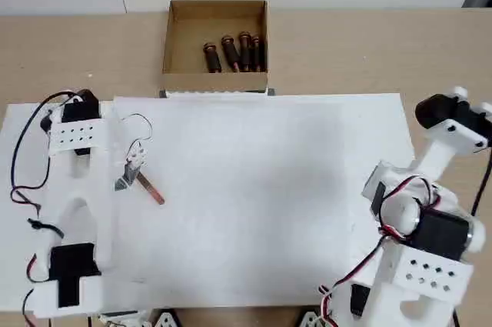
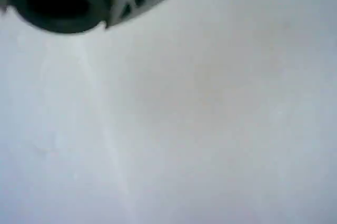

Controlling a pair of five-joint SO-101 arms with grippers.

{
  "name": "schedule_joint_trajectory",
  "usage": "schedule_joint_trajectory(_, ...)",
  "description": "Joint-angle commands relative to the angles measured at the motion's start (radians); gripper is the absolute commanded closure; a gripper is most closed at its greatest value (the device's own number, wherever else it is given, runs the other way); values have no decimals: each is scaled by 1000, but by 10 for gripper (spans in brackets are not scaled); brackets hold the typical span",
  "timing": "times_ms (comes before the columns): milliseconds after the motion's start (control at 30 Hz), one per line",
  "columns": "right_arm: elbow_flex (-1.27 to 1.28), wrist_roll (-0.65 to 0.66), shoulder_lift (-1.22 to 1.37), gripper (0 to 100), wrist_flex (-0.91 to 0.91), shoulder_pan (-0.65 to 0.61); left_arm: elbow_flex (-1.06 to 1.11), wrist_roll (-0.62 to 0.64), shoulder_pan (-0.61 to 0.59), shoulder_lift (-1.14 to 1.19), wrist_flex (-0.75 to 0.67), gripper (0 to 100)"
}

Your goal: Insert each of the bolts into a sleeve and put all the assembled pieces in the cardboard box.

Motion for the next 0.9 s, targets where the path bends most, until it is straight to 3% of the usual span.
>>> schedule_joint_trajectory(0, 2, -5, -12, 995, -13, 8, -39, -6, -3, 17, -31, 973)
schedule_joint_trajectory(167, 57, -5, -16, 995, -21, 8, -41, -6, -2, 43, -31, 873)
schedule_joint_trajectory(867, 61, -5, -16, 995, -44, 4, -77, -6, 0, 54, -115, 882)
